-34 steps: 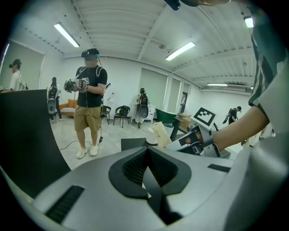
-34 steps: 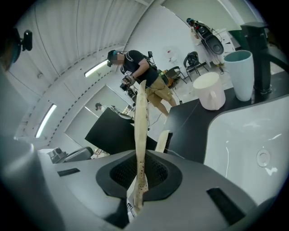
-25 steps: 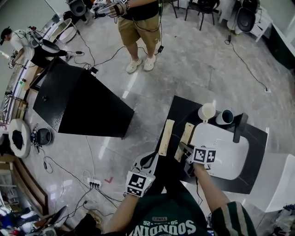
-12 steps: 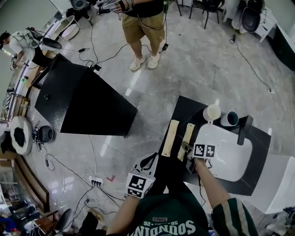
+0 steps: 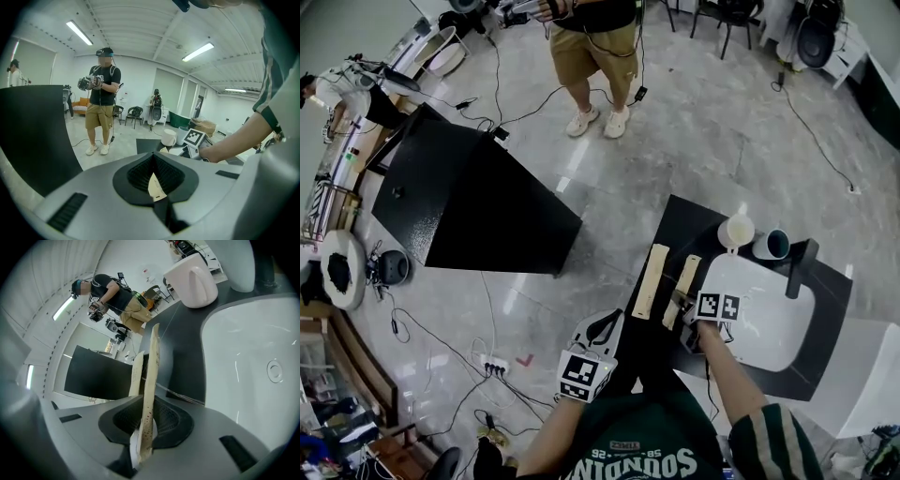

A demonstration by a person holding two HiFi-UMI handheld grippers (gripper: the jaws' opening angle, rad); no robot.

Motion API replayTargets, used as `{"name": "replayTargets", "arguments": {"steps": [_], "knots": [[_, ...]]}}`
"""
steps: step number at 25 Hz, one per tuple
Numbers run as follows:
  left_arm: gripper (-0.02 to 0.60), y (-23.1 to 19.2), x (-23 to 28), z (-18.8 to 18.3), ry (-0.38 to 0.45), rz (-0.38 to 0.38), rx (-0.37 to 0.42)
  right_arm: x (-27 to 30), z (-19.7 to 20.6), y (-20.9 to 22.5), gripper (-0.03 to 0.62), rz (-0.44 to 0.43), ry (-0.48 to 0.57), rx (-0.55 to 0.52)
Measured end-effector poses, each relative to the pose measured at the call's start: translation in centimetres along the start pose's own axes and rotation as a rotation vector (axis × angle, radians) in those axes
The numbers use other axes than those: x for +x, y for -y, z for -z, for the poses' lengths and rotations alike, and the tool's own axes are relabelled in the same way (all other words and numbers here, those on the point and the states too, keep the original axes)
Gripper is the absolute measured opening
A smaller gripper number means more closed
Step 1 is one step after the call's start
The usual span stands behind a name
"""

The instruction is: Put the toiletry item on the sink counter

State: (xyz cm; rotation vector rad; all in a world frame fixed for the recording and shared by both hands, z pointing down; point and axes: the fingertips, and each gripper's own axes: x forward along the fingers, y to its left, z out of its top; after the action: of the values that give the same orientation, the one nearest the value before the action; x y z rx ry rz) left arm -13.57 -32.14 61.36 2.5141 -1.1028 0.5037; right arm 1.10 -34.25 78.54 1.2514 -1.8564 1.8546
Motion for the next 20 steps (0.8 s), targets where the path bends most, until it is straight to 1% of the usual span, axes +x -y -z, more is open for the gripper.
{"name": "replayTargets", "arguments": {"steps": [1,3,4,13,20], "knots": [[0.011,0.0,-0.1,0.0,0.0,0.0,-0.004,0.0,0.1,0.0,0.061,-0.001,-0.005,0.011],[0.011,-0.1,-0.1,0.0,0.001,0.0,-0.012,0.0,0.3,0.1,0.116,-0.003,-0.006,0.039],[0.009,-0.1,-0.2,0.0,0.002,0.001,-0.016,-0.1,0.3,0.2,0.123,-0.002,-0.004,0.046],[0.011,0.1,-0.2,0.7,0.008,0.014,-0.016,-0.6,0.2,0.6,0.129,0.009,0.014,0.029],[0.011,0.8,-0.3,0.6,0.014,0.032,-0.012,-2.2,0.3,1.3,0.127,0.042,0.04,0.01]]}}
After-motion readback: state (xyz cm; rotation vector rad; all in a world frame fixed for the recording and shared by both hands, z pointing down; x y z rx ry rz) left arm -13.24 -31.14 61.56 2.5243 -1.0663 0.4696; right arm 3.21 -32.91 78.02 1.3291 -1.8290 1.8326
